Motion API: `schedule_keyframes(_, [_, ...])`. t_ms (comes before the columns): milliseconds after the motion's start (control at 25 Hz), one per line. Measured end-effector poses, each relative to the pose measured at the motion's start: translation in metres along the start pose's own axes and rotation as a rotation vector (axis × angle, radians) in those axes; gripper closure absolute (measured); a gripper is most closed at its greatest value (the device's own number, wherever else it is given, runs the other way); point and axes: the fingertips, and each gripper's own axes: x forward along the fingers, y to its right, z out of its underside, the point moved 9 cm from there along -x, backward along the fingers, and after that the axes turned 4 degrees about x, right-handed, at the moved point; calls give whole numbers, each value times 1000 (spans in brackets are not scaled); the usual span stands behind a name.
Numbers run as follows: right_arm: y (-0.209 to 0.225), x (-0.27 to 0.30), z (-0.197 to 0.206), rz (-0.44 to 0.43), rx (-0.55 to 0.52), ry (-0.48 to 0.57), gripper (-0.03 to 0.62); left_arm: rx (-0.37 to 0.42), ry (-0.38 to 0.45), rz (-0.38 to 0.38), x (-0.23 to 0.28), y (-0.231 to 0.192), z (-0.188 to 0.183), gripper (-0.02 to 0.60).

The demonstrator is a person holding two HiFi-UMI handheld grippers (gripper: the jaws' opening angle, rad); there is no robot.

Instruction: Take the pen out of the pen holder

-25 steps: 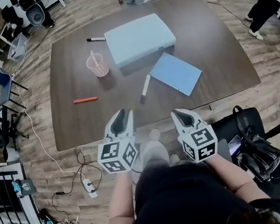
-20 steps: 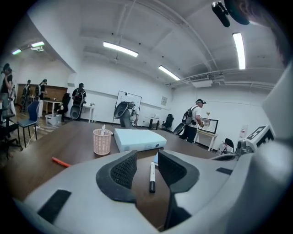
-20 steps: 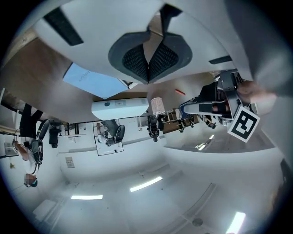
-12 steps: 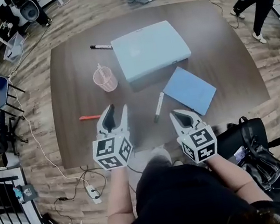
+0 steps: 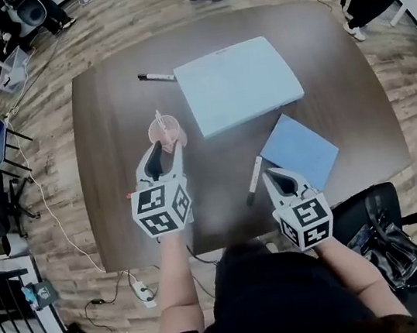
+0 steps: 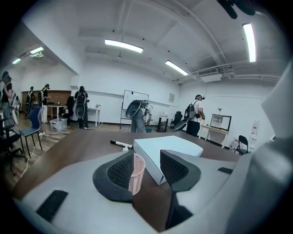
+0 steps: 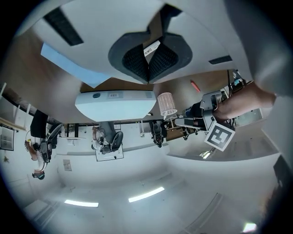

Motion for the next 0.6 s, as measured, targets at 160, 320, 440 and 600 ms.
schedule_keyframes(160, [3, 11, -3, 13, -1, -20, 576, 14, -13, -25, 21, -12, -7, 391])
schedule_keyframes(320, [4, 33, -12, 4, -4, -34, 576, 18, -34, -37, 41, -27, -15, 391])
schedule_keyframes(440, [3, 49, -16, -14, -3, -48, 576, 34, -57, -37, 53, -33, -17, 391])
schedule_keyframes(600, [-3, 67, -20, -40, -15, -67, 576, 60, -97, -16, 65, -38, -16, 391])
